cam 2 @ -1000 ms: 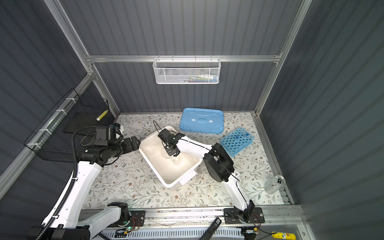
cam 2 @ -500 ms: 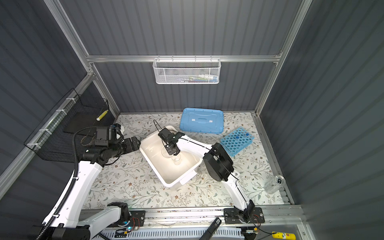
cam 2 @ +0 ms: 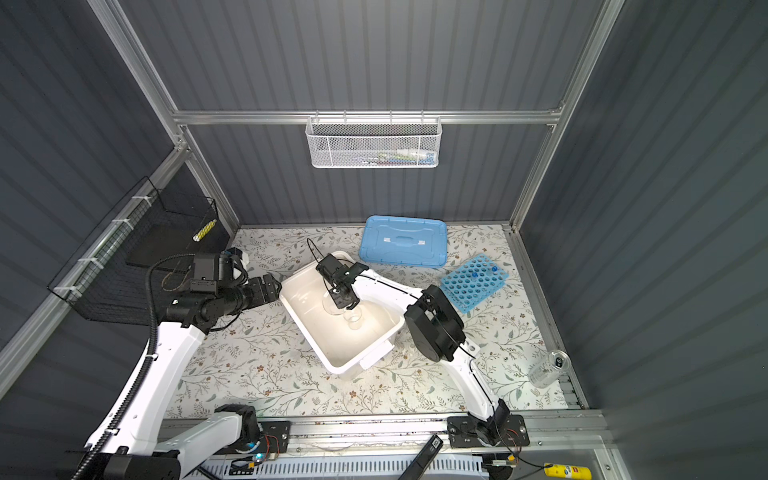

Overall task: Organize the chemistry lab equipment
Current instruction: 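Set the petri dish on the bin floor and open the right gripper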

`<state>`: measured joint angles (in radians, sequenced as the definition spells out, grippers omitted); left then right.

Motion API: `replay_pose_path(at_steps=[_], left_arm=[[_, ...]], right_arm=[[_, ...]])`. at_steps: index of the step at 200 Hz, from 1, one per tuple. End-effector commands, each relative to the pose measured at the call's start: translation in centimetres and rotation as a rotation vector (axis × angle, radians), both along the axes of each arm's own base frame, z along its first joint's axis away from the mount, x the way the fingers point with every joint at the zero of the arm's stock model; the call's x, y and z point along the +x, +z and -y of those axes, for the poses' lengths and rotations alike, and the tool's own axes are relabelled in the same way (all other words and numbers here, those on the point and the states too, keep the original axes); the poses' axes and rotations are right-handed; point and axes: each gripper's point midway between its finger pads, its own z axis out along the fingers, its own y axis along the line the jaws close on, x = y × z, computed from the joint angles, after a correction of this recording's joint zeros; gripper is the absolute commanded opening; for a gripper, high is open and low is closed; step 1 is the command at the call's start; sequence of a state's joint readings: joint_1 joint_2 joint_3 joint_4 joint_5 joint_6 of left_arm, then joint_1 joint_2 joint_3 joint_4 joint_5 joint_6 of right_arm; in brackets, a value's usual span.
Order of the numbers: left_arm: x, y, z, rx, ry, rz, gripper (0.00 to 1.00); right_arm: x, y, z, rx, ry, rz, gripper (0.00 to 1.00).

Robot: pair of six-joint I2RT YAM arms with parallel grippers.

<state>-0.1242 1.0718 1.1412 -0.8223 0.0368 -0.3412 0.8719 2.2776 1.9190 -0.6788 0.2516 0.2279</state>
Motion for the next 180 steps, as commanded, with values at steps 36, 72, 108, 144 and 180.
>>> replay_pose_path(at_steps=[36,72,108,144,180], left_arm=[[-0.6,-0.6,0.2,0.006,-0.023,-0.017,0.93],[-0.8,-0.6,0.1,0.007,-0.02,-0.012,0.93],[-0.8,-0.7,0.2,0.005,-0.02,-0.016,0.93],[-0.9,-0.7,0.1,0.006,-0.018,-0.016,0.93],[-1.1,-0.5,0.0,0.006,-0.009,-0.008,0.94]], right_arm=[[0.3,-1.2,0.5,-0.023,-0.018,-0.024,0.13],[0.2,-1.3,0.6,-0.023,-0.019,-0.027,0.15],[0.4,-0.7,0.5,-0.019,-0.014,-0.015,0.19],[0.6,0.1,0.5,-0.018,-0.01,-0.002,0.24],[0.9,2.7,0.5,0.001,-0.001,0.04,0.3]])
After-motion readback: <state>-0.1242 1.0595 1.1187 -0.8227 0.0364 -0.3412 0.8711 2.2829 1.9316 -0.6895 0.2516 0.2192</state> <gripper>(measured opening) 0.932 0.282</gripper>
